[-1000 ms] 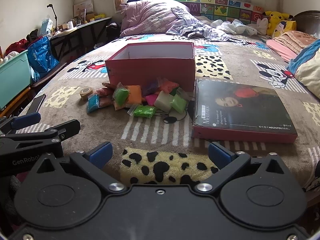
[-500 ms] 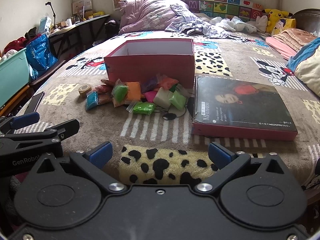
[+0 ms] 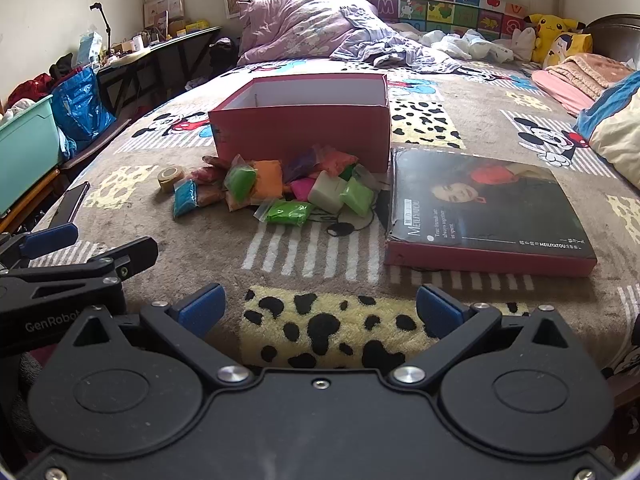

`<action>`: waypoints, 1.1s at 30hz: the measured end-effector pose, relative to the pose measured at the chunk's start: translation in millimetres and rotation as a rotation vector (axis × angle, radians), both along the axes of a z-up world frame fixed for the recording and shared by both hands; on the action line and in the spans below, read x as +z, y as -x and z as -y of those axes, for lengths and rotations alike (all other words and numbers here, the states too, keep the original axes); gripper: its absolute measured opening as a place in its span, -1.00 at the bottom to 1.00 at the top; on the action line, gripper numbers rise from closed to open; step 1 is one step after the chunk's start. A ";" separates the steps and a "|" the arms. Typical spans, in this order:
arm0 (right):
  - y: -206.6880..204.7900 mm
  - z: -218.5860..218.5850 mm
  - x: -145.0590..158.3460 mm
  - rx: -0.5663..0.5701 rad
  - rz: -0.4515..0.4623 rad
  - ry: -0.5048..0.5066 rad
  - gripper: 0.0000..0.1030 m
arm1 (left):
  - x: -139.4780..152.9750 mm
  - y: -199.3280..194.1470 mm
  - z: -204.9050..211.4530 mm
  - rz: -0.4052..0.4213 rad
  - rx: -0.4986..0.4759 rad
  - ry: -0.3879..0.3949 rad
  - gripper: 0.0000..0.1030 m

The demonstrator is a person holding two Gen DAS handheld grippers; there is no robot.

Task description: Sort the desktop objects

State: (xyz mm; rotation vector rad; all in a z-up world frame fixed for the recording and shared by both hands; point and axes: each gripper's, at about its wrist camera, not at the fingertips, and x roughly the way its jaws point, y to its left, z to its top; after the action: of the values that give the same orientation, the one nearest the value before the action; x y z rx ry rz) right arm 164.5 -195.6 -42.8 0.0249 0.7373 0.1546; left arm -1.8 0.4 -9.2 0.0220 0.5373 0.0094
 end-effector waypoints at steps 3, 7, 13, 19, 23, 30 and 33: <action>0.1 0.9 -0.4 -0.001 -0.002 -0.002 0.99 | 0.5 -0.4 0.9 -0.001 0.000 -0.003 0.83; -0.5 1.9 -1.4 -0.001 -0.003 -0.004 0.99 | 0.9 -1.1 2.4 -0.003 0.001 -0.010 0.83; -1.4 3.7 -0.9 0.004 0.009 -0.011 0.99 | 3.2 -3.4 4.9 0.001 0.008 -0.010 0.83; -5.2 8.8 1.4 0.012 0.019 -0.044 0.99 | 7.0 -6.6 7.7 -0.001 0.036 0.007 0.83; -10.0 13.2 0.5 0.019 0.026 -0.067 0.99 | 4.9 -14.8 9.4 -0.004 0.030 0.020 0.83; -30.0 22.3 -21.1 0.025 0.037 -0.117 0.99 | -13.6 -36.8 10.1 -0.001 0.027 0.032 0.83; -40.5 22.7 -28.2 0.040 0.071 -0.117 0.99 | -21.2 -46.9 7.5 0.013 0.030 0.047 0.83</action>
State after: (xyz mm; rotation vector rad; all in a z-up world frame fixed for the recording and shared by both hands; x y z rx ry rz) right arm 205.0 -218.2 -71.0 0.1152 0.6572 0.2357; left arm 45.1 -7.2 -30.4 -0.0321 0.5245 0.0260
